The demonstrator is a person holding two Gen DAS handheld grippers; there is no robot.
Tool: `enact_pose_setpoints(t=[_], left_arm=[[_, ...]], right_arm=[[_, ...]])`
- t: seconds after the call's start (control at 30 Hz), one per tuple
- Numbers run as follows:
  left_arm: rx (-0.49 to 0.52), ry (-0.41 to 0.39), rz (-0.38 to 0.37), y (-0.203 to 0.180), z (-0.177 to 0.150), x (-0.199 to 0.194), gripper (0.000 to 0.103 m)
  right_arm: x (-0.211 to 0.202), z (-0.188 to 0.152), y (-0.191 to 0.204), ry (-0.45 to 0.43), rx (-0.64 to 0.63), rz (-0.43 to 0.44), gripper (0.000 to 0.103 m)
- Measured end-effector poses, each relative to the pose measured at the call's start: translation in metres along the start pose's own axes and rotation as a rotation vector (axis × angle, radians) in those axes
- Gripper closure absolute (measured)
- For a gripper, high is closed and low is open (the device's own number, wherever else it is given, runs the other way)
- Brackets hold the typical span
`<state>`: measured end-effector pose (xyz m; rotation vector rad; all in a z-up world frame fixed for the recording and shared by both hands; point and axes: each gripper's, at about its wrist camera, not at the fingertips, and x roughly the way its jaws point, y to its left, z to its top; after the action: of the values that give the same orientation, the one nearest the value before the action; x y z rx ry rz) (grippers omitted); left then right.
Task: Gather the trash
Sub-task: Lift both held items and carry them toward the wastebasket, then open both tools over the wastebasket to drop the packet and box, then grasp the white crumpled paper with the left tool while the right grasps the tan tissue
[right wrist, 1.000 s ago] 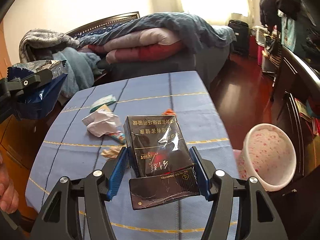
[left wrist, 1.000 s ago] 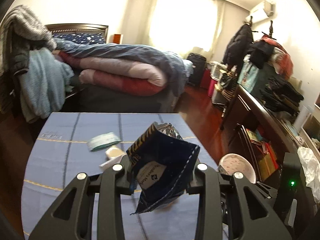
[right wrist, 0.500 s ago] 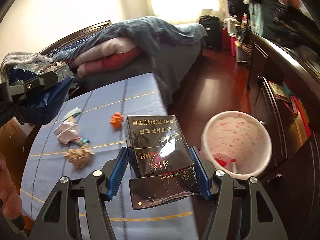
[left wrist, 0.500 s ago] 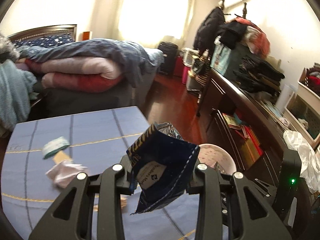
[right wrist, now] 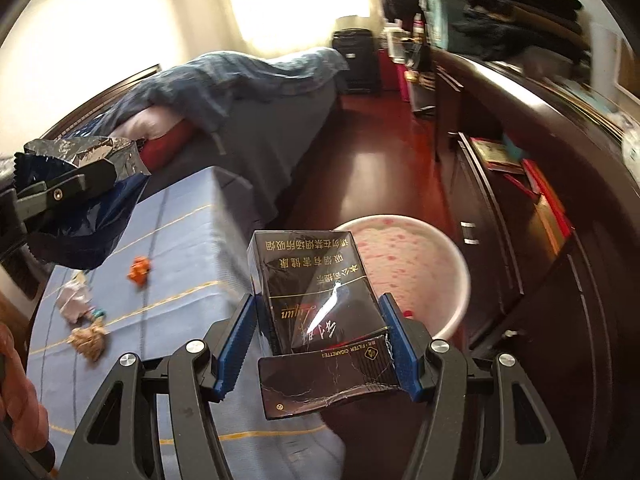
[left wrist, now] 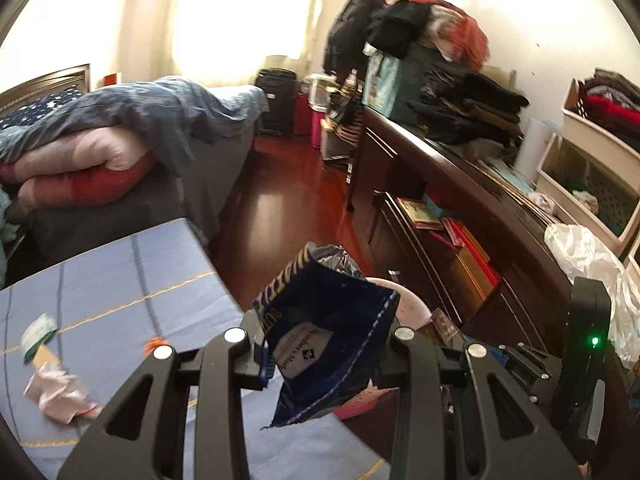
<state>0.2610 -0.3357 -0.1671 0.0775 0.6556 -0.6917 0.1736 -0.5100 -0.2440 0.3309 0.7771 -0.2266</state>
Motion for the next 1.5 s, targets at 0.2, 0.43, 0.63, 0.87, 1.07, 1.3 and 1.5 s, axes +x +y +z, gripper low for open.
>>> enact_pose_setpoints(t=[0.2,0.43,0.63,0.87,1.07,1.3,1.5], left_arm=[[0.029,0.044,-0.072,-0.026,0.005,0.041,0.068],[0.024,0.102,-0.136,-0.047,0.011,0.094,0.068],[0.005,0.156,-0.162,-0.051,0.008,0.142,0.061],[-0.039,0.194,-0.173,-0.038,0.005,0.174,0.022],[-0.04,0.142,-0.171,-0.034,0.015,0.164,0.01],[-0.02,0.104,-0.149,-0.033,0.018,0.143,0.009],[0.002,0.059,-0.084,-0.023,0.019,0.113,0.007]], right_arm=[[0.011,0.005,-0.034,-0.001,0.05,-0.06,0.041],[0.035,0.012,-0.064,0.001,0.101,-0.102,0.041],[0.069,0.014,-0.08,0.024,0.133,-0.146,0.041],[0.1,0.012,-0.084,0.026,0.134,-0.173,0.039],[0.108,0.005,-0.081,0.033,0.128,-0.194,0.034],[0.103,0.003,-0.078,0.038,0.13,-0.209,0.029],[0.085,-0.002,-0.069,0.057,0.15,-0.198,0.025]])
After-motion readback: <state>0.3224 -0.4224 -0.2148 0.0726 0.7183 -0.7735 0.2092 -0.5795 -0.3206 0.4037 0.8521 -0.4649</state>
